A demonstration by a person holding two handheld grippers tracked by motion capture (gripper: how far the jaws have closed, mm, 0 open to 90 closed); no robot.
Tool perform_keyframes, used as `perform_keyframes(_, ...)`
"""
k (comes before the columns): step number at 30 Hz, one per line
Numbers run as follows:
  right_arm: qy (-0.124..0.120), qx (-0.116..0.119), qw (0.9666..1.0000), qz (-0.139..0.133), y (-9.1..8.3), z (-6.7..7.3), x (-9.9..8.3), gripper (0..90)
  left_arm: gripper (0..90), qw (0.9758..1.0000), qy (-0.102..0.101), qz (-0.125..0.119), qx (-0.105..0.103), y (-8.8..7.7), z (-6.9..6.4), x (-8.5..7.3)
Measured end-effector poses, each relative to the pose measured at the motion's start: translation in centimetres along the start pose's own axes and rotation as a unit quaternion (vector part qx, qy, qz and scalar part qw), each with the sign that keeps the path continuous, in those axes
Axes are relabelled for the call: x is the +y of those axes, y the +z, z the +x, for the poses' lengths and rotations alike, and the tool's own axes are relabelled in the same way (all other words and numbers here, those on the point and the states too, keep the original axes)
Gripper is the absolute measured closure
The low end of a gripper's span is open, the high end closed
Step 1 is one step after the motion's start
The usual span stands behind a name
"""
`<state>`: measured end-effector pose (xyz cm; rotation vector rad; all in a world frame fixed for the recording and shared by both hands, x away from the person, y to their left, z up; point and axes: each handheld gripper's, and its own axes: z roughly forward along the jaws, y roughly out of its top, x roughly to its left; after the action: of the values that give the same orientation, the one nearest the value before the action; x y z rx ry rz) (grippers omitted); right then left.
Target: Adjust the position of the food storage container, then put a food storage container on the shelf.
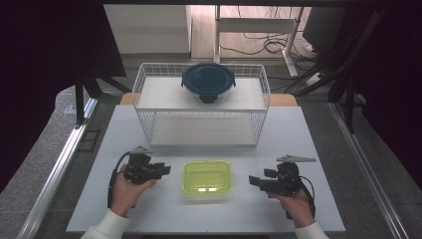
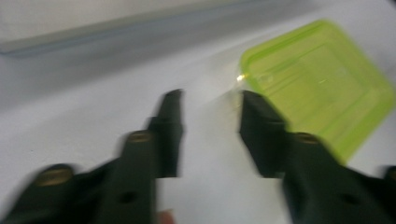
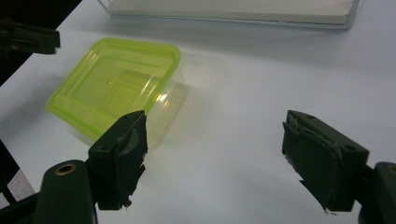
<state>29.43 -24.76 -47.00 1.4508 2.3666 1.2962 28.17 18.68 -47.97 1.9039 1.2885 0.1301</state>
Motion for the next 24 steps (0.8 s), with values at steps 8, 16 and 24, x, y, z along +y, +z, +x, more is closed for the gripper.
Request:
perform_keyframes(8, -0.013, 0.008, 0.9999, -0.001, -0.1, 0.7, 0.2, 22.1, 25.0, 0.9999, 0.014, -0.002, -0.003, -0.8, -1.7, 0.3)
perform_keyframes(16, -0.010, 0.014, 0.9998, -0.010, -0.2, 0.3, 0.3, 22.0, 24.1, 1.0000, 0.005, 0.005, 0.002, -0.6, -1.1, 0.1)
perform_keyframes(24, -0.010, 0.045, 0.9986, -0.028, -0.1, 0.6, 0.8, 22.9, 22.0, 0.9999, -0.010, 0.002, -0.007, -0.8, -0.8, -0.1)
